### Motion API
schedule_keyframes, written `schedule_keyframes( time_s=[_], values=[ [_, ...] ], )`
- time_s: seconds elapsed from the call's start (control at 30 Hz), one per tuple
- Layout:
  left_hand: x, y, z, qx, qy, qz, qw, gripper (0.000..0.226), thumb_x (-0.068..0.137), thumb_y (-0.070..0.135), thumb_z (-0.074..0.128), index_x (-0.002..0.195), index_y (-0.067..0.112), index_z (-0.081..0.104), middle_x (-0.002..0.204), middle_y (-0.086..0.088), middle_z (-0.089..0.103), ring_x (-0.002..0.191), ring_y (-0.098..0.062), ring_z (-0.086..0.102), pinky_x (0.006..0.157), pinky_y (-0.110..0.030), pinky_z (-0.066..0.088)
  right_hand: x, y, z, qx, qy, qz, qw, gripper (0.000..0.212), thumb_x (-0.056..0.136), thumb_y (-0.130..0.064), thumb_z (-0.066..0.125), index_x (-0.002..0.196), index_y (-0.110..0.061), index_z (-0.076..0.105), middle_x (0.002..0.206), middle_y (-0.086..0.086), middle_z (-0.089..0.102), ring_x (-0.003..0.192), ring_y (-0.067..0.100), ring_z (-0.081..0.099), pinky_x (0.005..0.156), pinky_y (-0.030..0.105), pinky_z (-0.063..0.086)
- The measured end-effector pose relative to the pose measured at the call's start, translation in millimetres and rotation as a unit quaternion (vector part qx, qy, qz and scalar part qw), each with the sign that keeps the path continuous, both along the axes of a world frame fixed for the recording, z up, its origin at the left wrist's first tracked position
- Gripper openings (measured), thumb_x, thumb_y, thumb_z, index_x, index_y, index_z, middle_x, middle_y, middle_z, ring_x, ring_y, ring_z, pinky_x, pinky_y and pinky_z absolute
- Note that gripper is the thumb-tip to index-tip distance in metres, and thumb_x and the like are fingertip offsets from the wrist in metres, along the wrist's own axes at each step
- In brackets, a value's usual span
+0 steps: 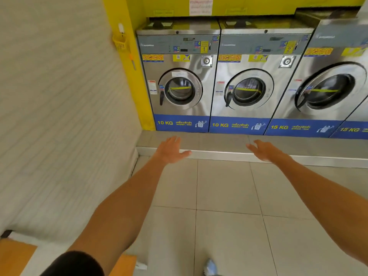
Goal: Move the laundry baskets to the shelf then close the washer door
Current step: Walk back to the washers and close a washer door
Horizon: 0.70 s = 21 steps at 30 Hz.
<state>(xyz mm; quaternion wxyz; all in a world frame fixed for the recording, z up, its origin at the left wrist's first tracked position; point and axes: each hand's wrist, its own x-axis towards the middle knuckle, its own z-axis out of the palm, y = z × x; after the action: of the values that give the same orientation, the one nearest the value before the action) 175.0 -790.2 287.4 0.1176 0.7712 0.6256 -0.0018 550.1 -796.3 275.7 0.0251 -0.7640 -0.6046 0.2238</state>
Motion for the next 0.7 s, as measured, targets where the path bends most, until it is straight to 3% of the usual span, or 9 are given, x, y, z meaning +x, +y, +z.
schedule_keyframes(
  time_s=[0.13, 0.23, 0.5, 0.6, 0.7],
  values=[
    [32.9, 87.0, 5.4, 0.009, -0.027, -0.002, 1.0, 0.093, 0.086, 0.073, 0.047, 0.154, 0.013, 0.027, 0.162, -0.011, 0.025, 0.149, -0.03, 0.023, 0.119, -0.049, 0.026, 31.1, 92.6, 16.3, 0.0, -0.017, -0.001, 1.0, 0.069, 0.1, -0.055, 0.037, 0.149, -0.006, 0.036, 0.152, 0.022, 0.04, 0.139, 0.039, 0.039, 0.109, 0.046, 0.033],
    [47.7, 142.9, 1.2, 0.007, -0.015, -0.002, 1.0, 0.092, 0.088, 0.072, 0.047, 0.154, 0.011, 0.027, 0.162, -0.012, 0.025, 0.149, -0.031, 0.023, 0.118, -0.048, 0.027, 41.8, 152.6, 18.9, -0.01, -0.01, 0.003, 1.0, 0.073, 0.1, -0.057, 0.036, 0.154, -0.01, 0.029, 0.157, 0.02, 0.033, 0.144, 0.039, 0.032, 0.114, 0.046, 0.029],
    [70.7, 303.6, -20.0, -0.001, 0.002, -0.017, 1.0, 0.091, 0.087, 0.073, 0.046, 0.155, 0.016, 0.027, 0.163, -0.01, 0.025, 0.149, -0.03, 0.022, 0.117, -0.05, 0.027, 64.4, 299.4, -9.1, -0.038, -0.011, -0.003, 0.999, 0.075, 0.098, -0.061, 0.034, 0.155, -0.012, 0.029, 0.157, 0.018, 0.034, 0.143, 0.038, 0.034, 0.113, 0.049, 0.031],
    [77.6, 376.4, -21.1, -0.006, -0.005, -0.035, 0.999, 0.09, 0.086, 0.073, 0.048, 0.152, 0.014, 0.032, 0.158, -0.012, 0.034, 0.144, -0.031, 0.032, 0.112, -0.05, 0.034, 76.5, 360.2, -20.6, -0.042, 0.009, -0.029, 0.999, 0.07, 0.097, -0.06, 0.038, 0.148, -0.012, 0.039, 0.151, 0.019, 0.043, 0.136, 0.038, 0.043, 0.108, 0.047, 0.037],
    [83.1, 453.4, -13.6, 0.007, -0.021, -0.05, 0.999, 0.081, 0.084, 0.073, 0.05, 0.136, 0.012, 0.047, 0.136, -0.011, 0.054, 0.124, -0.029, 0.051, 0.099, -0.045, 0.047, 82.6, 419.9, -18.7, -0.049, 0.004, -0.04, 0.998, 0.07, 0.099, -0.057, 0.04, 0.149, -0.009, 0.037, 0.152, 0.019, 0.041, 0.138, 0.039, 0.04, 0.108, 0.048, 0.035]
  ],
)
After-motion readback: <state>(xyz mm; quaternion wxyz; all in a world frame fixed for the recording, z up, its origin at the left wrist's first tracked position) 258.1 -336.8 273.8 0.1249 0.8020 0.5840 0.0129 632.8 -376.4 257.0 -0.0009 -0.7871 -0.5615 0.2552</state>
